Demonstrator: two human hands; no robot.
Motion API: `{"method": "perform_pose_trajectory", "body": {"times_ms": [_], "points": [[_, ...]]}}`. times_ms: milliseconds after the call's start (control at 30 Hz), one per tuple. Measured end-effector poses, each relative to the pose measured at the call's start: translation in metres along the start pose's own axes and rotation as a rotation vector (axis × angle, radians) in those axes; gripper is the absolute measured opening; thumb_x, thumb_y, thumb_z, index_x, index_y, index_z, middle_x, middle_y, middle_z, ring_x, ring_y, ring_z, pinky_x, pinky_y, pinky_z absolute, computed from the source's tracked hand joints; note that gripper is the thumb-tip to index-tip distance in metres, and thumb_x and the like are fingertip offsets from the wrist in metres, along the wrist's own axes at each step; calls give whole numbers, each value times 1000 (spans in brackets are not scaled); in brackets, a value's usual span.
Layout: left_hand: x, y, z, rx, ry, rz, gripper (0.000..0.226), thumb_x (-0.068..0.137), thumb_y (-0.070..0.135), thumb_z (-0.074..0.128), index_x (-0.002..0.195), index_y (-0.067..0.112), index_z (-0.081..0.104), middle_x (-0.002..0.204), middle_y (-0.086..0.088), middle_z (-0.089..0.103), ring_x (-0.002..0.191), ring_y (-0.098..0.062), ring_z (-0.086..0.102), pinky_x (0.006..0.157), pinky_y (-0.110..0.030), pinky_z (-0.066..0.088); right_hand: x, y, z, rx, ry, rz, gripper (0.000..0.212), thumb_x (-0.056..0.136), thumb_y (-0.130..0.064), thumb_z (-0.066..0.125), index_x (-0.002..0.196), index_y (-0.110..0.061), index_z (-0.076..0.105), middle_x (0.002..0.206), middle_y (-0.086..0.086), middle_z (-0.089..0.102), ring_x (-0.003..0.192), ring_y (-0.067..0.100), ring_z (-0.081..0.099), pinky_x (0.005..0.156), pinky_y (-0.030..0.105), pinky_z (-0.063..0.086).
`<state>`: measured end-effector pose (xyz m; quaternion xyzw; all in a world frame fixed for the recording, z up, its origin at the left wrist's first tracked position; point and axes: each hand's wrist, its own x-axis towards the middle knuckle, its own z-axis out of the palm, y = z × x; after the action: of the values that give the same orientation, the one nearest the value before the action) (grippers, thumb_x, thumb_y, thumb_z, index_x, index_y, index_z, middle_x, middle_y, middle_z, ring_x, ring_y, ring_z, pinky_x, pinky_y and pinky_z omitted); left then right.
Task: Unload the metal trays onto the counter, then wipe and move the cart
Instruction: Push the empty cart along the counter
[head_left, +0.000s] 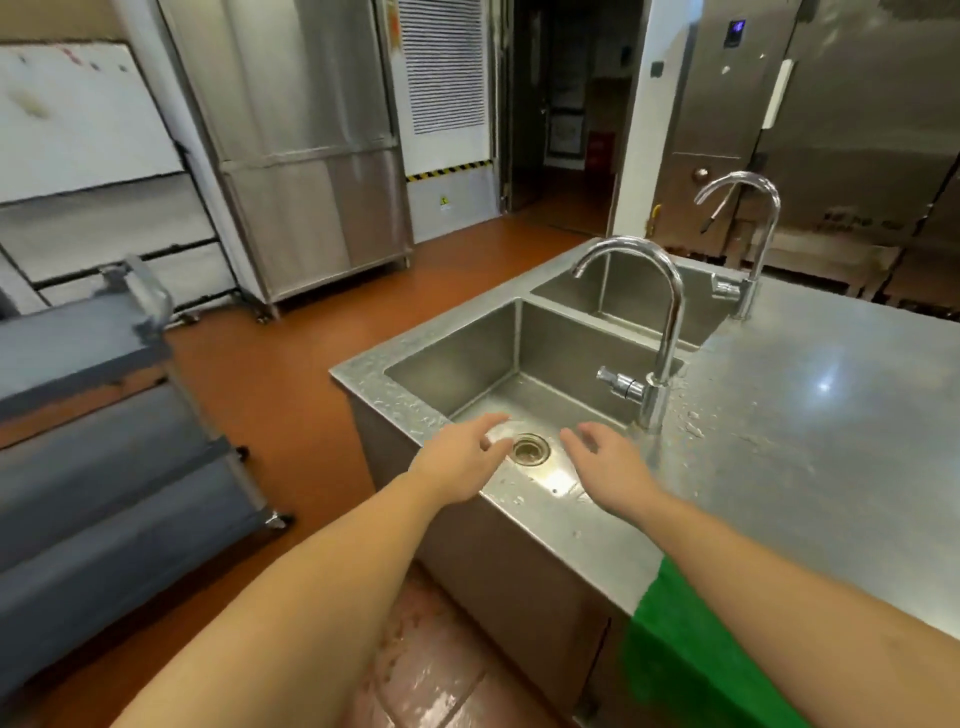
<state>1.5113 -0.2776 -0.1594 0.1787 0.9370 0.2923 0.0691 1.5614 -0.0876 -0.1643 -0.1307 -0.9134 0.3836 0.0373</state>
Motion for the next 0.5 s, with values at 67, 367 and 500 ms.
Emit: {"method": "perform_pose_trajectory", "body": {"times_ms": [67, 367, 500], "points": [[-21, -12, -11, 40, 11, -58, 48, 96, 49, 44, 142, 34, 41, 117, 4, 66, 106, -16, 61, 93, -32, 46, -8, -12, 8, 2, -58, -55, 46, 97, -44, 43, 124, -9, 57, 127, 7, 60, 115, 24, 54, 88, 28, 36], [-103, -66, -72, 87, 161, -245, 47, 98, 50, 38, 143, 35, 37, 123, 4, 64, 98, -15, 63, 87, -30, 53, -19, -84, 67, -9, -247, -214, 41, 96, -46, 41, 113, -16, 64, 114, 2, 65, 107, 22, 57, 82, 29, 37], [-128, -104, -107, -44, 325, -362, 48, 98, 49, 40, 144, 33, 38, 125, 2, 60, 98, -19, 63, 81, -28, 53, -27, -137, 106, 32, -321, -319, 46, 98, -45, 42, 124, -11, 60, 124, 4, 61, 118, 23, 54, 91, 30, 39]]}}
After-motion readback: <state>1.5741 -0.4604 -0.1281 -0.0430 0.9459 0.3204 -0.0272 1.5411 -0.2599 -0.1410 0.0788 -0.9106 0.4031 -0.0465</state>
